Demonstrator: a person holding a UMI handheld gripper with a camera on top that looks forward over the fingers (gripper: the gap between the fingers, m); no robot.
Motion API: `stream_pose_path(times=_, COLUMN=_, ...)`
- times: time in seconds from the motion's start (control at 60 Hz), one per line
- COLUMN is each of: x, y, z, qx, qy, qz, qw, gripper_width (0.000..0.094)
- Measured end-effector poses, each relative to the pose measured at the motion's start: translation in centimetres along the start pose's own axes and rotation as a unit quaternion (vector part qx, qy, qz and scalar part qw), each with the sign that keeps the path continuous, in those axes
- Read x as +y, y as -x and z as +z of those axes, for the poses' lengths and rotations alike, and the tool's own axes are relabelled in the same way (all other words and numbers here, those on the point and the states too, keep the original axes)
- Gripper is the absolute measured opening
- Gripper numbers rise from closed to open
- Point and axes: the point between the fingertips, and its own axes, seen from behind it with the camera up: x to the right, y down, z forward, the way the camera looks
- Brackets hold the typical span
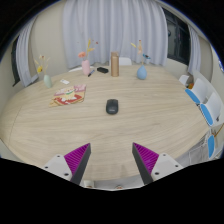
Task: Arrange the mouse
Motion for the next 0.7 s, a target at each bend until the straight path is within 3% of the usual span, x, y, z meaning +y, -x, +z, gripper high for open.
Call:
stream_pose_path(times=0.45, x=-3.4, y=0.6, z=10.3, qx=-0.009, qy=-0.049, qz=-0.006, qw=0.999, gripper_width=0.0859)
stream_pose_path(times=0.7, x=-7.1, y=0.7, z=17.4, qx=-0.002, qy=-0.056, qz=-0.010, qw=0.998, gripper_width=0.0858)
